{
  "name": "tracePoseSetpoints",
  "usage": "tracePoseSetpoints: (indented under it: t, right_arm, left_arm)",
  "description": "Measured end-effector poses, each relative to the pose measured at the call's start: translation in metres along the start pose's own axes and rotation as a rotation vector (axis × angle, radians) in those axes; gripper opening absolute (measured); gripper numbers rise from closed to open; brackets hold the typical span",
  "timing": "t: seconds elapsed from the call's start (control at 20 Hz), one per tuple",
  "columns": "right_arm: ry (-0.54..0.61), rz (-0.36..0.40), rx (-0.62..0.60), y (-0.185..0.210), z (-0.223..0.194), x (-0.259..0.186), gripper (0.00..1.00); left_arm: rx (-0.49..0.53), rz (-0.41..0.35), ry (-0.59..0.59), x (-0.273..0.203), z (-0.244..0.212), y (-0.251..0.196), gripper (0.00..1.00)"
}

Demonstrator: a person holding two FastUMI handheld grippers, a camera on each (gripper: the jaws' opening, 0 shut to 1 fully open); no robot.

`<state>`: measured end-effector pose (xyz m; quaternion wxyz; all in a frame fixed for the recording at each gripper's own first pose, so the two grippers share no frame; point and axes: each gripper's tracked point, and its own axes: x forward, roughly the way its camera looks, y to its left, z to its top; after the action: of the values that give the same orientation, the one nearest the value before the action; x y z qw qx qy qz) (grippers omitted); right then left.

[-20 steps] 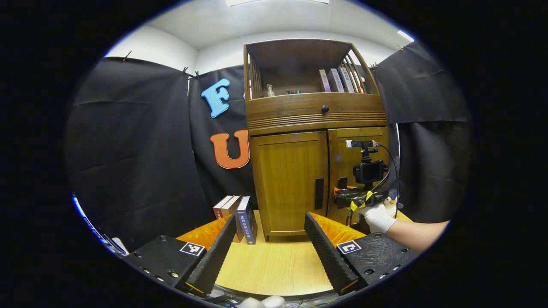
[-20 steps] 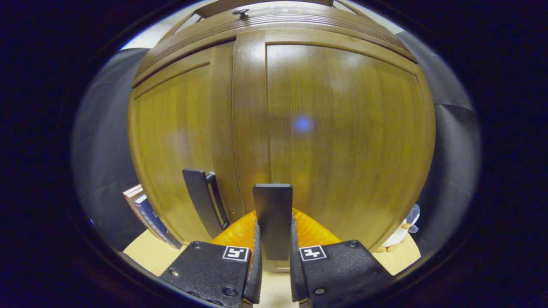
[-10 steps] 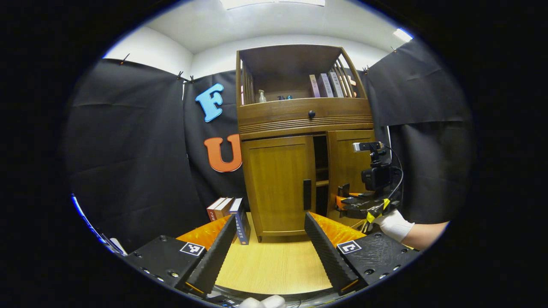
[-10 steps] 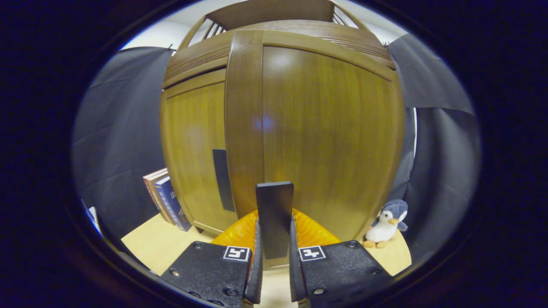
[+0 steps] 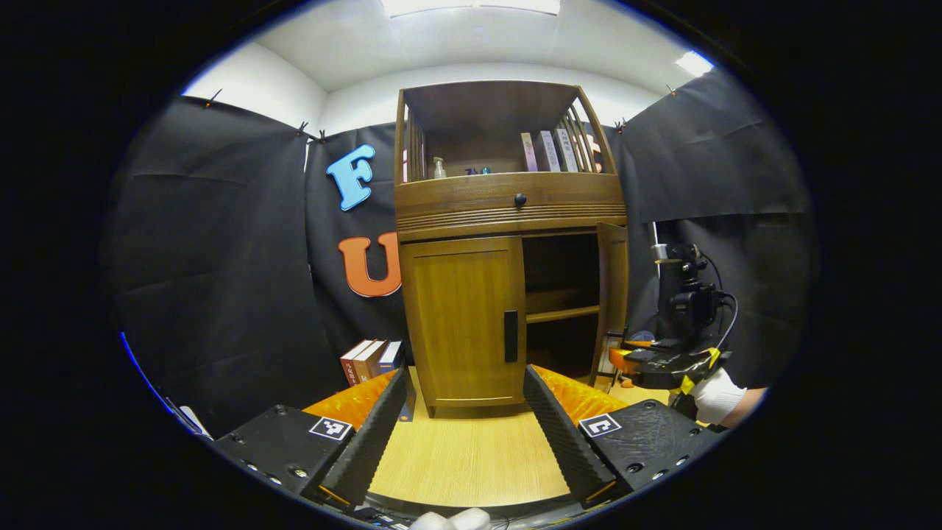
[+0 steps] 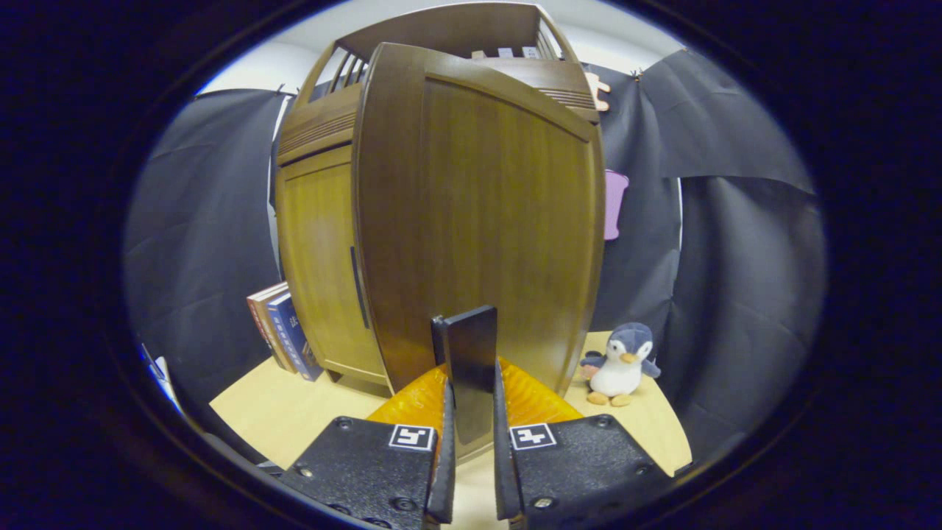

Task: Open the right door of the double-door shoe cabinet with the right hand, and open the left door with the left hand.

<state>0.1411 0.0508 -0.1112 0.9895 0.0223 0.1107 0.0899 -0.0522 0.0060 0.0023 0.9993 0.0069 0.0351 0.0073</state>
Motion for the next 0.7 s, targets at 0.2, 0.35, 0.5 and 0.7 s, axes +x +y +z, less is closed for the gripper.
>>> tracePoseSetpoints:
  t: [0.2,0.35,0.5,0.7]
  right_arm:
    - [-0.001,-0.017,0.000,-0.023,-0.005,-0.018,0.21]
    - [0.001,-0.047,0.010,-0.039,-0.005,-0.027,0.18]
    - [-0.001,-0.085,0.027,-0.064,-0.008,-0.037,0.12]
    - [0.000,-0.131,0.052,-0.099,-0.009,-0.048,0.06]
  left_arm:
    - [-0.003,-0.024,0.002,0.008,-0.002,-0.013,0.96]
    - [-0.014,-0.052,0.006,0.014,-0.003,-0.028,0.96]
    - [-0.006,-0.073,0.000,0.022,-0.001,-0.039,0.96]
    - [-0.007,-0.099,0.001,0.032,-0.001,-0.057,0.96]
